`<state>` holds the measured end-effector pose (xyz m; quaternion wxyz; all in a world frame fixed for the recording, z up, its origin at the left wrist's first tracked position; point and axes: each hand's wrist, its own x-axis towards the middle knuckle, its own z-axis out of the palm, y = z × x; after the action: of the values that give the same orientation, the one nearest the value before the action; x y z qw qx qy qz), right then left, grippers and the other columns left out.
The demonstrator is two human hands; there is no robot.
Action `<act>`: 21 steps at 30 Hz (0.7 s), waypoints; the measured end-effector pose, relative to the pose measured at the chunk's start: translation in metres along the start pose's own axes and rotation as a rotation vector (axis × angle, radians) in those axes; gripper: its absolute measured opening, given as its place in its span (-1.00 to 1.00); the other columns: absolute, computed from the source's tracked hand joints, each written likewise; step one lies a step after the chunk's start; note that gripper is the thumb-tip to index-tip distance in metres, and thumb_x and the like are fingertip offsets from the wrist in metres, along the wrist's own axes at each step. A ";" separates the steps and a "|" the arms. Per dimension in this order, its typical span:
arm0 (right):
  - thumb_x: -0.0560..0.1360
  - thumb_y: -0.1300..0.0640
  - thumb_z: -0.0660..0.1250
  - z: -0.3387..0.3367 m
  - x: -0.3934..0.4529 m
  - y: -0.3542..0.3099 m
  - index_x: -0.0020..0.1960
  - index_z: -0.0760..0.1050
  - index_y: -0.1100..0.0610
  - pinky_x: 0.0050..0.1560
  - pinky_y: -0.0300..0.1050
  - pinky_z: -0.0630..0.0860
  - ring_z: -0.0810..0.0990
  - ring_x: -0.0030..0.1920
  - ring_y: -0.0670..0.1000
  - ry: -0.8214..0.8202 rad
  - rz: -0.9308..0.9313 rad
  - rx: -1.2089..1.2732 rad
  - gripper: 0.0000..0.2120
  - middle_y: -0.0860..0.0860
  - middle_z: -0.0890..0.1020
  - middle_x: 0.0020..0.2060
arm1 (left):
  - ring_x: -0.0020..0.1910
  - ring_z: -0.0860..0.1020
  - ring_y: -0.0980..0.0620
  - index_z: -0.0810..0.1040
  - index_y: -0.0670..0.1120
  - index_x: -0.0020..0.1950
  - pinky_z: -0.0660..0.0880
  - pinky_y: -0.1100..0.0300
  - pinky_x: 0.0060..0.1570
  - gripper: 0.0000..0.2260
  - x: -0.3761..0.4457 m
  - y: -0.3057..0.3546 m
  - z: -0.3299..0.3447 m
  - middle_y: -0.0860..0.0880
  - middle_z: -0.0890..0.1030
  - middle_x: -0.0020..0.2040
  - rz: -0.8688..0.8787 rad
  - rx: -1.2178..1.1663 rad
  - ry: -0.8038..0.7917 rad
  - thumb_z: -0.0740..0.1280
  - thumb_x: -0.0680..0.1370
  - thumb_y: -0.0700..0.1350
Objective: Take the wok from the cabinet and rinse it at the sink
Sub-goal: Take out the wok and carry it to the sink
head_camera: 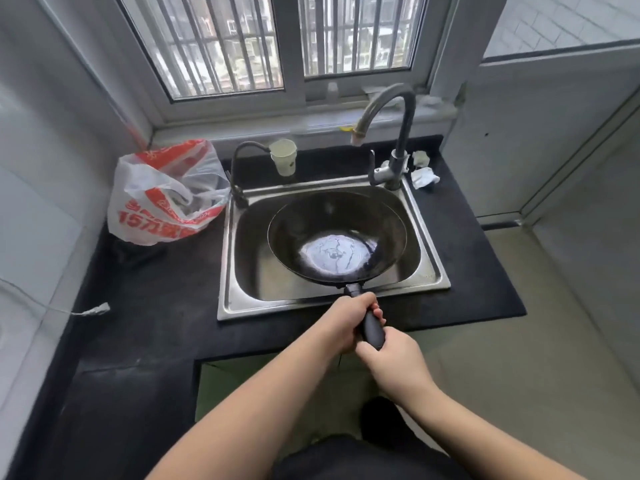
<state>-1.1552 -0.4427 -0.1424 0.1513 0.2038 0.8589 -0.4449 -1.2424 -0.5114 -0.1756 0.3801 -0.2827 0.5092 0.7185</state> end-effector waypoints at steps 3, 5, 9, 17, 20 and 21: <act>0.41 0.10 0.34 -0.009 0.024 0.003 -0.31 0.41 0.11 -0.40 -0.20 0.33 0.47 -0.38 -0.04 -0.045 0.041 0.009 -0.82 -0.03 0.54 -0.41 | -0.61 0.40 0.09 0.36 -0.14 -0.37 0.45 0.30 -0.46 -0.74 0.018 0.008 0.010 -0.01 0.41 -0.55 -0.019 0.028 0.040 0.18 0.52 -0.30; 0.40 0.09 0.34 -0.014 0.039 0.008 -0.31 0.41 0.11 -0.37 -0.12 0.36 0.49 -0.37 -0.01 -0.070 0.070 0.020 -0.83 -0.02 0.56 -0.40 | -0.59 0.40 0.07 0.37 -0.15 -0.37 0.45 0.29 -0.45 -0.75 0.030 0.012 0.017 -0.02 0.41 -0.53 -0.048 0.044 0.063 0.19 0.51 -0.31; 0.40 0.09 0.34 -0.021 0.066 0.016 -0.27 0.44 0.12 -0.29 -0.09 0.36 0.57 -0.22 0.09 -0.090 0.095 0.011 -0.85 0.05 0.62 -0.30 | -0.57 0.42 0.05 0.39 -0.17 -0.36 0.47 0.28 -0.50 -0.76 0.054 0.018 0.027 -0.05 0.44 -0.50 -0.094 0.047 0.113 0.21 0.52 -0.30; 0.43 0.16 0.34 -0.028 0.096 0.026 -0.19 0.45 0.12 -0.39 -0.29 0.32 0.50 -0.29 -0.04 -0.168 0.063 0.011 -0.93 -0.08 0.54 -0.35 | -0.48 0.55 -0.01 0.49 -0.26 -0.27 0.56 0.18 -0.37 -0.85 0.078 0.015 0.028 -0.11 0.56 -0.42 -0.143 0.093 0.136 0.26 0.50 -0.31; 0.43 0.15 0.33 -0.028 0.103 0.028 -0.15 0.46 0.10 -0.35 -0.25 0.30 0.51 -0.25 -0.04 -0.195 0.047 0.001 -0.95 -0.08 0.55 -0.30 | -0.45 0.57 -0.01 0.51 -0.29 -0.25 0.58 0.19 -0.36 -0.85 0.081 0.015 0.026 -0.14 0.59 -0.39 -0.150 0.095 0.123 0.25 0.52 -0.30; 0.43 0.15 0.33 -0.028 0.104 0.029 -0.14 0.47 0.09 -0.37 -0.32 0.32 0.51 -0.26 -0.08 -0.203 0.045 0.000 -0.96 -0.08 0.56 -0.30 | -0.44 0.58 -0.01 0.52 -0.28 -0.27 0.58 0.20 -0.35 -0.82 0.082 0.015 0.025 -0.14 0.61 -0.36 -0.144 0.118 0.121 0.26 0.52 -0.28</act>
<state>-1.2339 -0.3822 -0.1931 0.2475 0.1768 0.8343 -0.4597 -1.3004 -0.4693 -0.2251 0.4153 -0.3387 0.5512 0.6395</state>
